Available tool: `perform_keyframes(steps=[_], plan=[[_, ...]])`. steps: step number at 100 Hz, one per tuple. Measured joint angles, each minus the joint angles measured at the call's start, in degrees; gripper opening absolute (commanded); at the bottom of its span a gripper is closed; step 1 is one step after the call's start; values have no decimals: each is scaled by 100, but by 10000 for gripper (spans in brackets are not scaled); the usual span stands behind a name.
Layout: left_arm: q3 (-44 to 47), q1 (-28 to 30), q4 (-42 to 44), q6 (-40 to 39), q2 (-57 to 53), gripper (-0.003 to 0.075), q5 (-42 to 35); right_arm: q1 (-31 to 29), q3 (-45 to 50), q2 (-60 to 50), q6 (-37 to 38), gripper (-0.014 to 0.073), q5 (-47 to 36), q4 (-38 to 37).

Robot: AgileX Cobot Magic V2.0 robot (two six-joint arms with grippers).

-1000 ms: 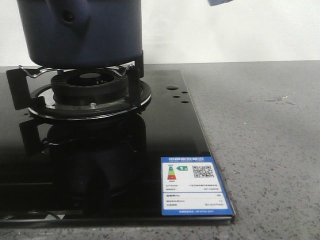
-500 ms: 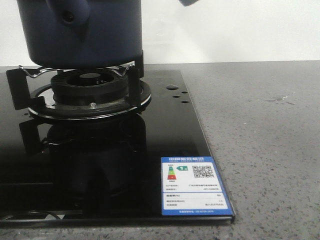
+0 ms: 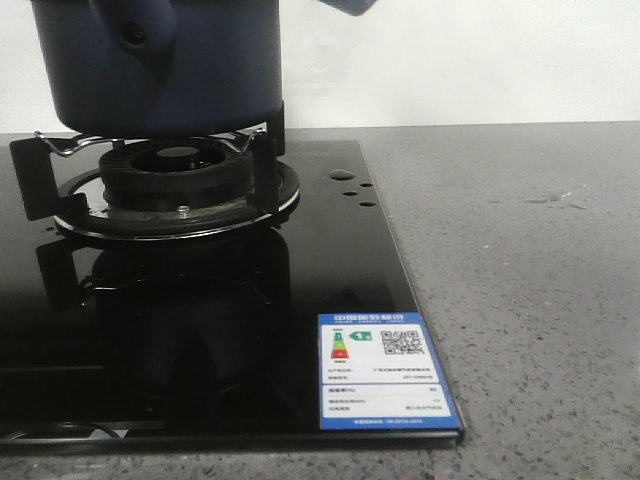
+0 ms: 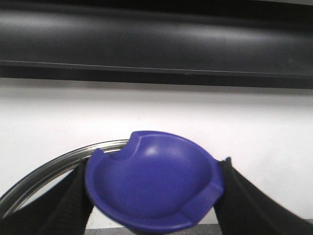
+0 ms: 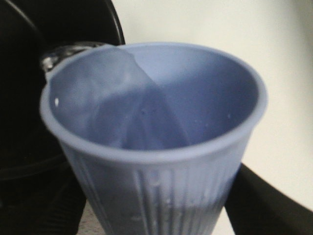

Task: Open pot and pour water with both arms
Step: 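Tilt the cup over the open pot with the right gripper to pour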

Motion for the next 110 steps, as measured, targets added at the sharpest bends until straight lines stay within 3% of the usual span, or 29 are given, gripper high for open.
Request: perform_keyframes(steps=[42,110], plan=[[0,0,0,0,0,370,31,108,-13,50,0,357,-100,-1619],[0,0,0,0,0,370,43,113,-13,50,-12,357,-549,-3137]])
